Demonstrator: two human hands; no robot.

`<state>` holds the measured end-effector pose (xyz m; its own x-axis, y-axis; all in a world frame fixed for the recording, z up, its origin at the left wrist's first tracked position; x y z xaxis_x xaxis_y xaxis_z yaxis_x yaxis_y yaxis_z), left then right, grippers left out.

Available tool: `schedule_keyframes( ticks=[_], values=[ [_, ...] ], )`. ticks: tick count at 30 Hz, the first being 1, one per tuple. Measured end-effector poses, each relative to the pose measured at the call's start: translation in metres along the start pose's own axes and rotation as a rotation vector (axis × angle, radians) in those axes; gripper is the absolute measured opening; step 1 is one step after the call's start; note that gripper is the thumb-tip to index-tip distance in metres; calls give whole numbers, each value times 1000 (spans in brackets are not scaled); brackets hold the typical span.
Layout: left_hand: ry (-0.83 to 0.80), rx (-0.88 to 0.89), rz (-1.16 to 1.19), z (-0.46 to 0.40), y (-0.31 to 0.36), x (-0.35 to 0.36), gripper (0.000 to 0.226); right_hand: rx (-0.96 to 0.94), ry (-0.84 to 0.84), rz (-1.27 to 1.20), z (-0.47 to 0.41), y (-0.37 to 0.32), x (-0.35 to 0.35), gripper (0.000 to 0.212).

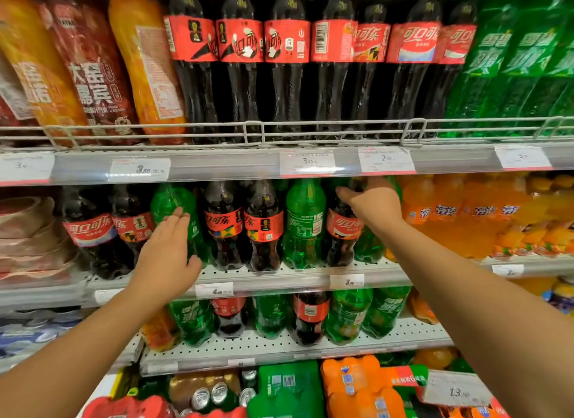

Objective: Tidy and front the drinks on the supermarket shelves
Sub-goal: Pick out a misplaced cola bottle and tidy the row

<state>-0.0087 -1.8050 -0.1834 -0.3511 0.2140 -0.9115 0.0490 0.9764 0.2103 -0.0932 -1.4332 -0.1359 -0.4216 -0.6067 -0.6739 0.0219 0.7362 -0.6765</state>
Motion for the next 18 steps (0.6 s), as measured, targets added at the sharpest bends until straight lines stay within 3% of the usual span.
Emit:
schedule_keyframes(
  ticks=[5, 12, 18],
  values=[
    [-13, -5, -12, 4, -1, 1, 82, -66, 105, 6, 27, 14, -17, 41],
    [-105, -31, 75, 18, 6, 14, 76, -98, 46, -141, 59, 16, -25, 33],
    [-154, 145, 265, 29, 60, 13, 67, -171, 80, -164, 95, -7, -38, 28]
  ],
)
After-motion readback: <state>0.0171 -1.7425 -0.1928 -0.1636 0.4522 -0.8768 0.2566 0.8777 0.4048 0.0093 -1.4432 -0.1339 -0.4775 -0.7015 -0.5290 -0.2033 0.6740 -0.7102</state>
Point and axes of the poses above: each hand's wrist, its own z-axis away from the middle knuckle, its own x-axis out of the palm, y = z × x, the point moved 8 cm from there along -z, towards the middle knuckle, and after that the axes turned 3 degrees about y, right-handed, at the moved point
